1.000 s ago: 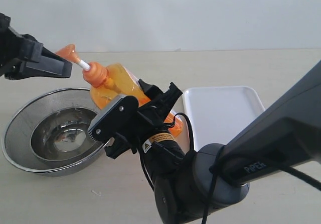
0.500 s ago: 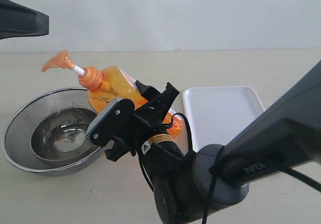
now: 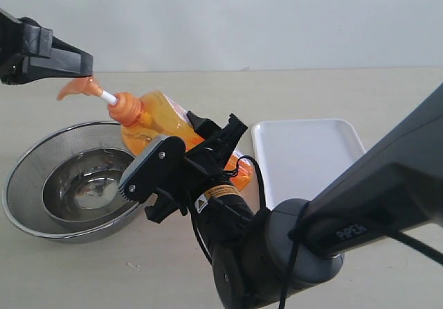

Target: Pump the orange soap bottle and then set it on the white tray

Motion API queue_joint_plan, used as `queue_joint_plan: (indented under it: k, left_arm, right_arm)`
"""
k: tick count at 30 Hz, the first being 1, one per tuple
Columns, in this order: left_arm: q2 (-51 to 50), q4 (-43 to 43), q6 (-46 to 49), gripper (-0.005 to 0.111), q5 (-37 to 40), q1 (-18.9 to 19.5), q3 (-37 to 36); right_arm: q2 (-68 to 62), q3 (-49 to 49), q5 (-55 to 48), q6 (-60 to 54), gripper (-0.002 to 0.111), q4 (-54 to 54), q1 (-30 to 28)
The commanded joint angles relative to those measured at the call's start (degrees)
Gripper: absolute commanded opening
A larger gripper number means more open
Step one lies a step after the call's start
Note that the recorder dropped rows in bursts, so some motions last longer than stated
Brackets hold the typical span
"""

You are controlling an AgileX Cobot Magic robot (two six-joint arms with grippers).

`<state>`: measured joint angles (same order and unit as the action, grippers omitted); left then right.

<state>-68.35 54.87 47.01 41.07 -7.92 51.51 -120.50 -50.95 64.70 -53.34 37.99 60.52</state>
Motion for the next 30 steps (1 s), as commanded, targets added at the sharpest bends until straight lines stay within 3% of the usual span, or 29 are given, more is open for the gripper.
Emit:
queue_joint_plan:
  k: [1, 8, 22, 30]
  left_arm:
    - [-0.01, -1.2, 0.15, 0.005, -0.35, 0.2, -0.16]
    - [-0.01, -5.97, -3.83, 0.005, -0.63, 0.2, -0.16]
    - [6.7, -6.3, -5.27, 0.005, -1.59, 0.2, -0.16]
    - [5.39, -6.3, -5.45, 0.005, -1.33, 0.2, -0.16]
  right_arm:
    - [0.49, -0.13, 0.14, -0.13, 0.0, 0.24, 0.05]
    - [0.49, -0.13, 0.14, -0.13, 0.0, 0.24, 0.05]
    - [0.49, -0.13, 0.04, 0.35, 0.0, 0.24, 0.05]
    - [0.49, -0.13, 0.04, 0.35, 0.0, 0.24, 0.05]
